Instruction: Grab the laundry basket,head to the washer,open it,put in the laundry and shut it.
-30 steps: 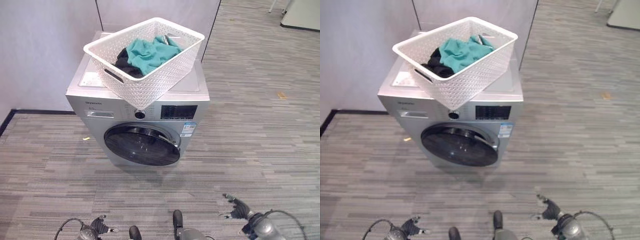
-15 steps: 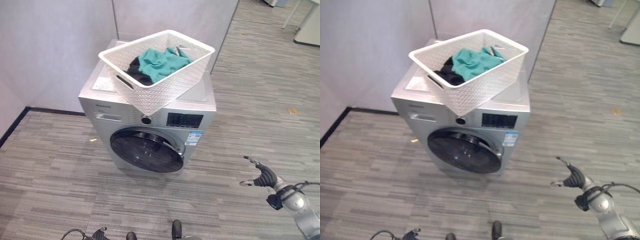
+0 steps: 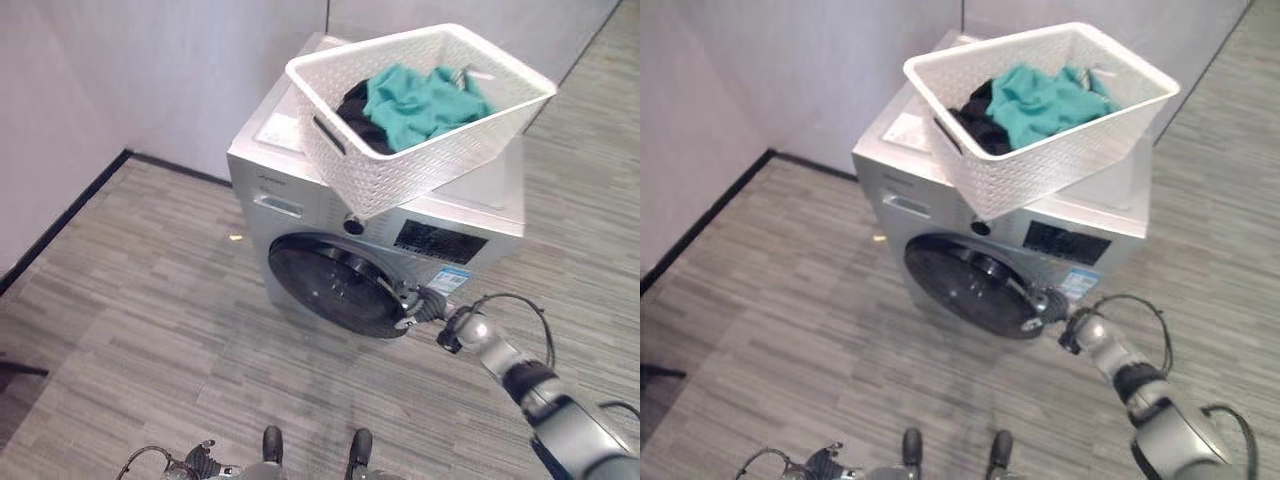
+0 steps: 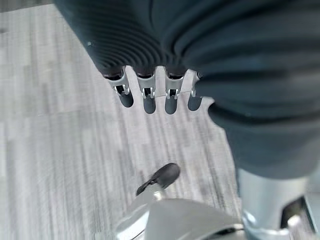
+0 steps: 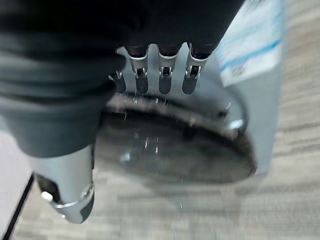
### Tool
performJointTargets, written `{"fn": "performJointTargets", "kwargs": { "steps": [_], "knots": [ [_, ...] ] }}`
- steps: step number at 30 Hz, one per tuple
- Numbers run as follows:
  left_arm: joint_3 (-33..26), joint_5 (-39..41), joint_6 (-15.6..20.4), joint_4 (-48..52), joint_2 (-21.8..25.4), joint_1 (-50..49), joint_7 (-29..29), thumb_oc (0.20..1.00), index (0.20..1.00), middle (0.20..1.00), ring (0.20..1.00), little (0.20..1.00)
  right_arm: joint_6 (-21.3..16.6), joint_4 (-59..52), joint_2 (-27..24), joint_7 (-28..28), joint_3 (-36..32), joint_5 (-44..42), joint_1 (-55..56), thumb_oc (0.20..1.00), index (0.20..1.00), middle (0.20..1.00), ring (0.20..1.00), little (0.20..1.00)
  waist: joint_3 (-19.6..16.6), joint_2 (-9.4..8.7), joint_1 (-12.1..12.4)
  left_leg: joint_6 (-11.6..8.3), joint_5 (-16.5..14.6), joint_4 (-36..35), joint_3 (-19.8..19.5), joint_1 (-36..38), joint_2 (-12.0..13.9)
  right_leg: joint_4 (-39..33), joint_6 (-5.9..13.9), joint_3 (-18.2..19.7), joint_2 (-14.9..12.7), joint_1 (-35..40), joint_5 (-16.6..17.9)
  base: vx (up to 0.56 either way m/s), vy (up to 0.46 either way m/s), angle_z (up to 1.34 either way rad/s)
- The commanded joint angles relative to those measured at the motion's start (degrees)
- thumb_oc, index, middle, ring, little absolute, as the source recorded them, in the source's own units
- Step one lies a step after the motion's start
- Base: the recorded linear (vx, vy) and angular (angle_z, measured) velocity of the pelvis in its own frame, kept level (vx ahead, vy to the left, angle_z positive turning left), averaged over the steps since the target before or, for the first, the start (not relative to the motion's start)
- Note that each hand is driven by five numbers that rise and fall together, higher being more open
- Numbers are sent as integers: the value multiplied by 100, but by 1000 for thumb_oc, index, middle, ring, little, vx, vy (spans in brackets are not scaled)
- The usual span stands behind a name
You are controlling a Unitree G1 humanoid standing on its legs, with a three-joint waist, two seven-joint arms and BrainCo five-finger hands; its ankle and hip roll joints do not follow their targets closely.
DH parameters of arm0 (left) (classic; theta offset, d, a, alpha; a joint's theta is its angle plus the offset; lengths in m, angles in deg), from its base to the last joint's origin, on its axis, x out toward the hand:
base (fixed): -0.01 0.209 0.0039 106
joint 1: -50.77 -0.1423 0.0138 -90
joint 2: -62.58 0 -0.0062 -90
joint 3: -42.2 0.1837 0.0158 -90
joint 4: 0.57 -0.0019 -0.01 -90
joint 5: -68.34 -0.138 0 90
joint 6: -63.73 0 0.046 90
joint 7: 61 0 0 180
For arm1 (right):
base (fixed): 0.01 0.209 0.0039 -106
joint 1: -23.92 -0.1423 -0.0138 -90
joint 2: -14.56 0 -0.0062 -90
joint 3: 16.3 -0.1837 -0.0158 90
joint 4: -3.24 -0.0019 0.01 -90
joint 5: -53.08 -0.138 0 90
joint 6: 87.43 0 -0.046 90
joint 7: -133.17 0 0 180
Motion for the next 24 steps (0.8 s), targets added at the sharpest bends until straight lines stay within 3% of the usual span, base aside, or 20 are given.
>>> {"fn": "performJointTargets", "kwargs": {
  "steps": [1, 7, 11, 13, 16, 18, 24],
  "knots": [
    [132, 222, 34, -98, 139, 308, -130, 1000, 1000, 1000, 1000, 1000, 70, 424, -155, 380, 85, 425, -540, 1000, 1000, 1000, 1000, 1000, 385, -223, 104, 30, 126, 49, 133, -158, -342, 6, 324, 380, -190, 201, 217, -43, 20, 7],
    [268, 363, 73, -8, 188, 533, -299, 1000, 1000, 1000, 1000, 1000, 160, 1464, -53, 779, 139, 691, -1038, 1000, 1000, 1000, 1000, 1000, 648, -158, 225, 24, 231, 9, -20, -524, -367, -10, 311, 352, -206, -115, 289, -42, 11, 16],
    [322, 427, 79, 19, 167, 621, -337, 1000, 1000, 1000, 1000, 1000, 158, 1663, 119, 711, 141, 527, -1054, 1000, 1000, 1000, 1000, 1000, 700, -129, 271, 34, 236, 35, -61, -619, -385, -10, 306, 383, -209, -202, 302, -5, 6, 8],
    [361, 447, 78, 19, 87, 703, -371, 1000, 1000, 1000, 1000, 1000, 109, 1530, 557, 458, 14, -125, -811, 1000, 1000, 1000, 1000, 1000, 662, -88, 288, 33, 229, 18, -72, -608, -379, -10, 302, 424, -220, -226, 299, 0, 0, 0],
    [381, 440, 89, 53, 53, 713, -376, 1000, 1000, 1000, 1000, 1000, 60, 1505, 787, 230, 23, -523, -730, 1000, 1000, 1000, 1000, 1000, 603, -66, 288, 27, 248, 3, -84, -612, -376, -10, 293, 406, -227, -254, 291, 0, 0, 0],
    [453, 434, 132, 195, 29, 717, -379, 1000, 1000, 1000, 1000, 1000, 4, 1124, 1361, -121, 515, -622, -494, 1000, 1000, 1000, 1000, 1000, 579, -6, 301, 3, 251, -18, -112, -533, -374, -10, 277, 358, -218, -194, 260, 0, 0, 0],
    [426, 417, 153, 350, 33, 520, -423, 1000, 1000, 1000, 1000, 1000, -43, -191, 2004, -566, 1405, -756, 77, 1000, 1000, 1000, 1000, 1000, 532, 21, 285, -30, 243, -27, -137, -323, -348, 17, 246, 297, -189, -17, 164, 14, -15, -1]
  ]
}}
